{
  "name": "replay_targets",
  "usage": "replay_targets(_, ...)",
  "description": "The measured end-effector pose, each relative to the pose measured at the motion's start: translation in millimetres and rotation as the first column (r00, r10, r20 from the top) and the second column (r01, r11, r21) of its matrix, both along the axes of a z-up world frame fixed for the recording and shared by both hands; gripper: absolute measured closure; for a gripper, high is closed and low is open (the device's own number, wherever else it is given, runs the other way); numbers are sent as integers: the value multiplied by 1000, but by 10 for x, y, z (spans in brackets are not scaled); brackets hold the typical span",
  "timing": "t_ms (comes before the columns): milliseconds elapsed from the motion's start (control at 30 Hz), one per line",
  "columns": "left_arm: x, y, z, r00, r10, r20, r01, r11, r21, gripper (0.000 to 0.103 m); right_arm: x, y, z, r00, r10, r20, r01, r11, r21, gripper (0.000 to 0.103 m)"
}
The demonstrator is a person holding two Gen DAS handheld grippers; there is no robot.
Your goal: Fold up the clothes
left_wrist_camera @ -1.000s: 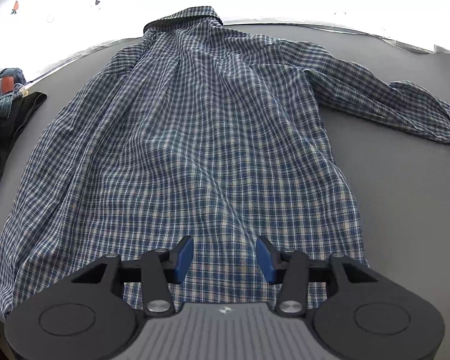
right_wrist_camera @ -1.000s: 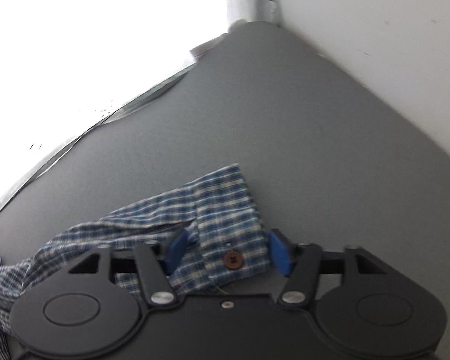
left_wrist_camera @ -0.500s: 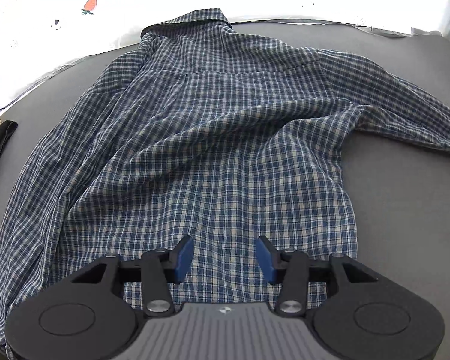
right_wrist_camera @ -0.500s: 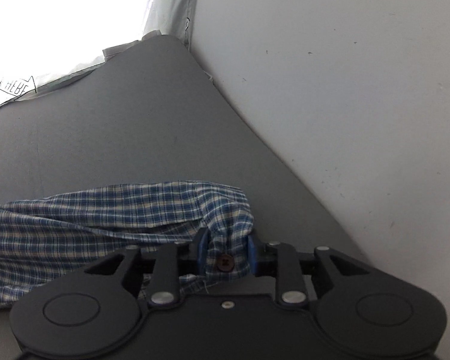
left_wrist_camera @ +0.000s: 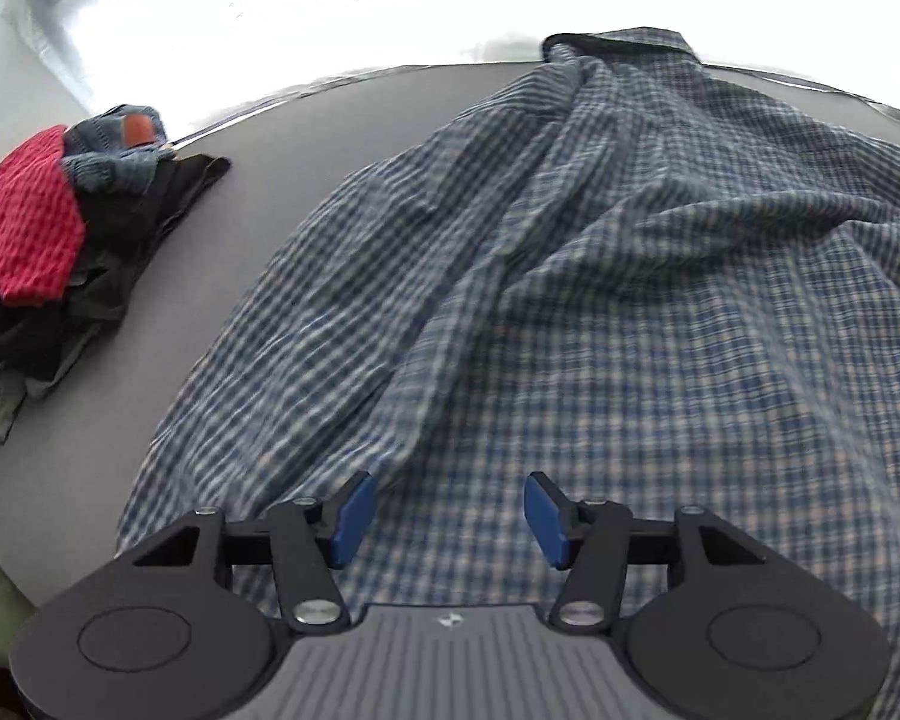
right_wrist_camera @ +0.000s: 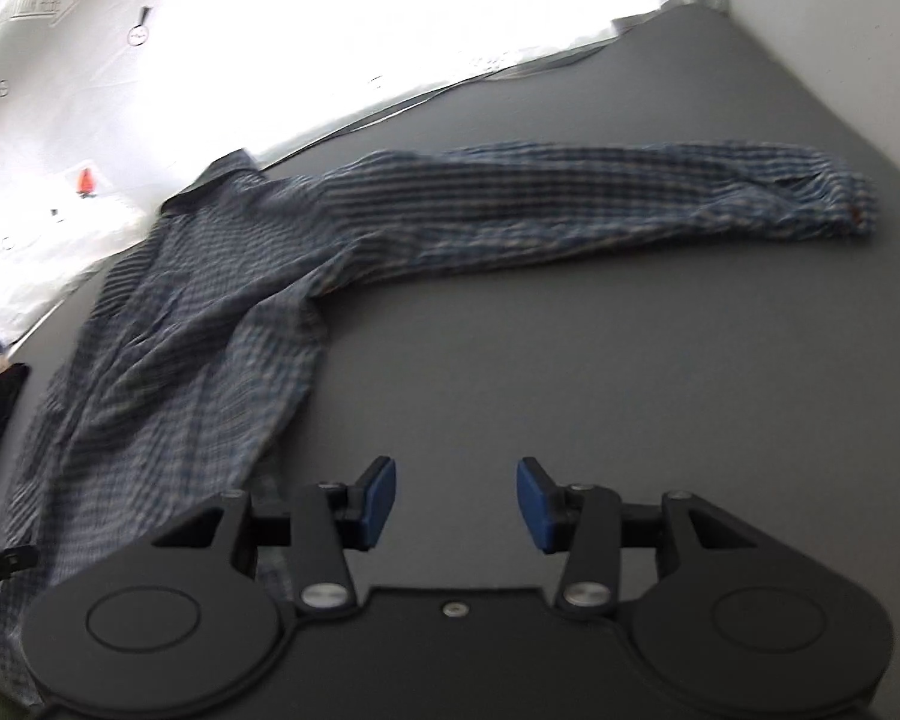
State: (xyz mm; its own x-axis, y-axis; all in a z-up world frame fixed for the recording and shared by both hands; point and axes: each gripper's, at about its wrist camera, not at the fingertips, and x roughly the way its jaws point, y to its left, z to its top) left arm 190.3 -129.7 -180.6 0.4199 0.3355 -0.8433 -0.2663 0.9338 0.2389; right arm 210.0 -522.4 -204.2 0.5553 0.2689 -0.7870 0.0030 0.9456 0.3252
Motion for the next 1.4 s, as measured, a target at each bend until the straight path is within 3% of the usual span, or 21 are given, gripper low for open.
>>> replay_targets(100, -297, 386, -51, 1000, 16, -9, -16, 999, -40, 46, -357, 570, -60, 998, 48, -43, -51, 996, -77, 56)
replay_targets(233, -615, 687, -206, 999, -48, -26, 45, 995, -88, 44, -681, 936, -125, 996, -4, -86, -8, 990, -141, 49)
replay_targets(333, -736, 783, -342, 995, -95, -30, 91, 989, -117, 44, -886, 1034, -288, 992, -76, -103, 61, 988, -144, 50)
replay_targets(400, -787, 812, -408, 992, -126, -24, 122, 985, -124, 44, -1021, 1112, -322, 991, -123, -58, 110, 974, -199, 63)
replay_targets(433, -802, 825, -411, 991, -130, -15, 127, 983, -129, 45, -1045, 1157, -325, 990, -130, -46, 116, 966, -230, 87)
replay_targets(467, -817, 838, -413, 991, -134, -6, 132, 982, -134, 53, -1065, 1192, -316, 990, -137, -35, 124, 961, -246, 92)
replay_targets(500, -829, 851, -414, 990, -138, 0, 137, 981, -139, 83, -1088, 1205, -287, 990, -142, -26, 131, 960, -246, 95)
replay_targets(533, -829, 867, -404, 990, -143, -7, 141, 980, -144, 98, -1119, 1196, -227, 988, -154, -13, 146, 960, -238, 102)
replay_targets(567, -850, 893, -373, 989, -146, -1, 145, 978, -149, 103, -1165, 1177, -142, 983, -181, 10, 178, 956, -234, 102)
replay_targets(700, -971, 1022, -251, 989, -151, 13, 150, 969, -198, 103, -1425, 1008, 222, 951, -298, 86, 310, 922, -232, 103)
replay_targets(833, -1076, 1121, -331, 991, -134, -30, 125, 970, -210, 103, -1622, 850, 137, 923, -385, 14, 376, 891, -255, 102)
replay_targets(933, -1082, 1191, -317, 994, -102, -24, 95, 971, -219, 98, -1542, 894, -77, 912, -404, -66, 362, 871, -333, 97)
replay_targets(1000, -1073, 1216, -246, 995, -103, 0, 101, 975, -196, 82, -1479, 961, -106, 915, -397, -68, 342, 856, -388, 87)
replay_targets(1067, -1064, 1241, -176, 994, -105, 23, 107, 979, -173, 73, -1428, 1022, -24, 926, -378, -20, 337, 848, -408, 49)
replay_targets(1167, -1054, 1276, -73, 994, -107, 27, 110, 988, -109, 59, -1253, 1204, 88, 951, -305, 54, 296, 843, -449, 48)
replay_targets(1233, -1067, 1284, -14, 990, -137, 38, 140, 988, -72, 45, -1129, 1393, 119, 969, -232, 80, 242, 845, -476, 41)
replay_targets(1300, -1065, 1220, -53, 973, -231, 24, 232, 973, -17, 33, -1016, 1615, 112, 987, -135, 91, 163, 859, -486, 35)
replay_targets(1367, -1062, 1153, -97, 947, -323, 5, 322, 946, 43, 33, -922, 1807, 60, 995, -72, 70, 97, 867, -488, 35)
replay_targets(1400, -1046, 1102, -146, 930, -367, -14, 366, 924, 107, 33, -899, 1915, 55, 997, -49, 62, 73, 868, -492, 35)
